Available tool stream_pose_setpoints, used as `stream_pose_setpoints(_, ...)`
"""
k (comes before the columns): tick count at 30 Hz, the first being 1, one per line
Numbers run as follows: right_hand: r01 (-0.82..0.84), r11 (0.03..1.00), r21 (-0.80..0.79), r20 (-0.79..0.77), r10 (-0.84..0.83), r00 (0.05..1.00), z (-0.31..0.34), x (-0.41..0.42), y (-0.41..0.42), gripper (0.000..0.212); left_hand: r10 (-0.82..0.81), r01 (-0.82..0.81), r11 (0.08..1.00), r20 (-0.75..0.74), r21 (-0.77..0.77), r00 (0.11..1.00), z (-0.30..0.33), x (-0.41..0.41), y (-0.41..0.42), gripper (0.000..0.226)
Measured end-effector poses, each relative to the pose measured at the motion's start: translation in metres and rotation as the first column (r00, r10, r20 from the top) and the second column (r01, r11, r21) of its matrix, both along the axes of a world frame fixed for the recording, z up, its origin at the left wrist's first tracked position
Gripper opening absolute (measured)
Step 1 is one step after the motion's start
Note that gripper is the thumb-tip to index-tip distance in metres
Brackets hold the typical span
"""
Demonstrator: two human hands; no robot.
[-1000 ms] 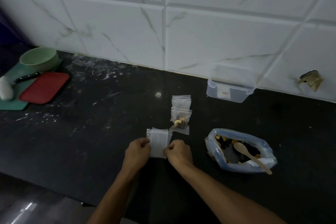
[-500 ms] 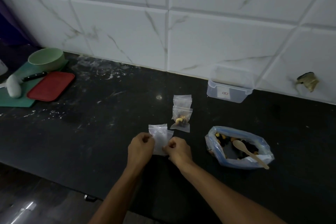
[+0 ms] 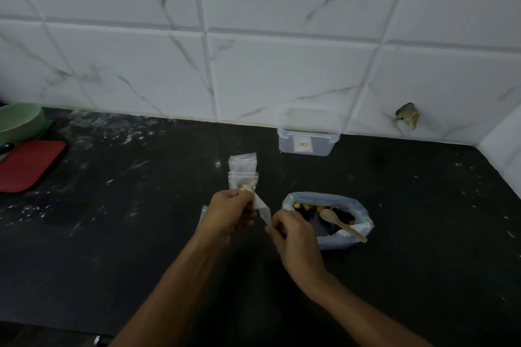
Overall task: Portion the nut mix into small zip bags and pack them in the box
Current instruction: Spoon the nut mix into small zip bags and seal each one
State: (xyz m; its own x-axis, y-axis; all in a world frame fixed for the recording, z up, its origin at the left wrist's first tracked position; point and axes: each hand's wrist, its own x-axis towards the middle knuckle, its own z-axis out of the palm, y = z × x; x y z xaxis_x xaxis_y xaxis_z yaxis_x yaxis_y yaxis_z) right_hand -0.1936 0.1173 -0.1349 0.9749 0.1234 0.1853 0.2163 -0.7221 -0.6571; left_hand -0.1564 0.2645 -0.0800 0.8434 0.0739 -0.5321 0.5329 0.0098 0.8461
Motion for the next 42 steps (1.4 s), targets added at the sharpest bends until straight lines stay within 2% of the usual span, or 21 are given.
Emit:
stream_pose_setpoints(5,0.15,0.985,0.083,-0.132,-0.138,0.982,0.022,-0.011,-0.029,0.013,-0.244,0.183,0.939,0.188,0.291,0.952,0.003,0.001,-0.028,0.02)
stream_pose_setpoints(8,0.272,0.934,0.23,-0.165,-0.238,0.957,0.043,-0.008,-0.046,0.016,-0.379,0.285,0.894,0.243,0.347,0.893,0.007,0.0,-0.043,0.023)
stream_pose_setpoints(12,0.332,0.852,0.405,-0.353,-0.189,0.916,0.064,-0.002,-0.058,0.01,-0.437,0.379,0.893,0.271,0.241,0.858,0.009,-0.004,-0.061,0.02)
stream_pose_setpoints(14,0.339,0.809,0.48,-0.424,-0.124,0.897,0.069,-0.003,-0.062,0.007,-0.418,0.402,0.909,0.251,0.114,0.873,0.009,-0.005,-0.066,0.018)
stream_pose_setpoints(18,0.339,0.754,0.562,-0.461,-0.055,0.886,0.073,-0.01,-0.071,0.009,-0.4,0.429,0.895,0.2,-0.127,0.894,0.002,-0.006,-0.07,0.022)
stream_pose_setpoints(21,0.343,0.772,0.536,-0.486,-0.05,0.873,0.072,-0.012,-0.076,0.011,-0.422,0.454,0.878,0.207,-0.148,0.883,-0.001,-0.009,-0.072,0.028)
stream_pose_setpoints(24,0.331,0.78,0.531,-0.478,-0.047,0.877,0.072,-0.014,-0.079,0.012,-0.446,0.472,0.876,0.21,-0.098,0.87,-0.001,-0.01,-0.074,0.032)
stream_pose_setpoints(32,0.339,0.821,0.459,-0.487,-0.087,0.869,0.072,-0.013,-0.08,0.01,-0.485,0.474,0.874,0.271,0.111,0.831,-0.001,-0.01,-0.082,0.012)
stream_pose_setpoints(37,0.398,0.833,0.384,-0.581,-0.117,0.805,0.073,-0.006,-0.088,0.014,-0.557,0.531,0.831,0.261,0.169,0.788,0.0,-0.01,-0.083,0.012)
stream_pose_setpoints(39,0.372,0.895,0.246,-0.552,-0.186,0.813,0.073,-0.004,-0.092,0.011,-0.552,0.518,0.834,0.247,0.193,0.796,0.003,-0.009,-0.083,0.015)
stream_pose_setpoints(40,0.341,0.934,0.108,-0.487,-0.249,0.837,0.072,-0.004,-0.095,0.009,-0.544,0.5,0.837,0.239,0.224,0.804,0.005,-0.008,-0.082,0.017)
stream_pose_setpoints(42,0.295,0.943,-0.156,-0.314,-0.33,0.89,0.073,-0.005,-0.099,0.009,-0.551,0.461,0.816,0.227,0.349,0.803,0.008,-0.007,-0.082,0.017)
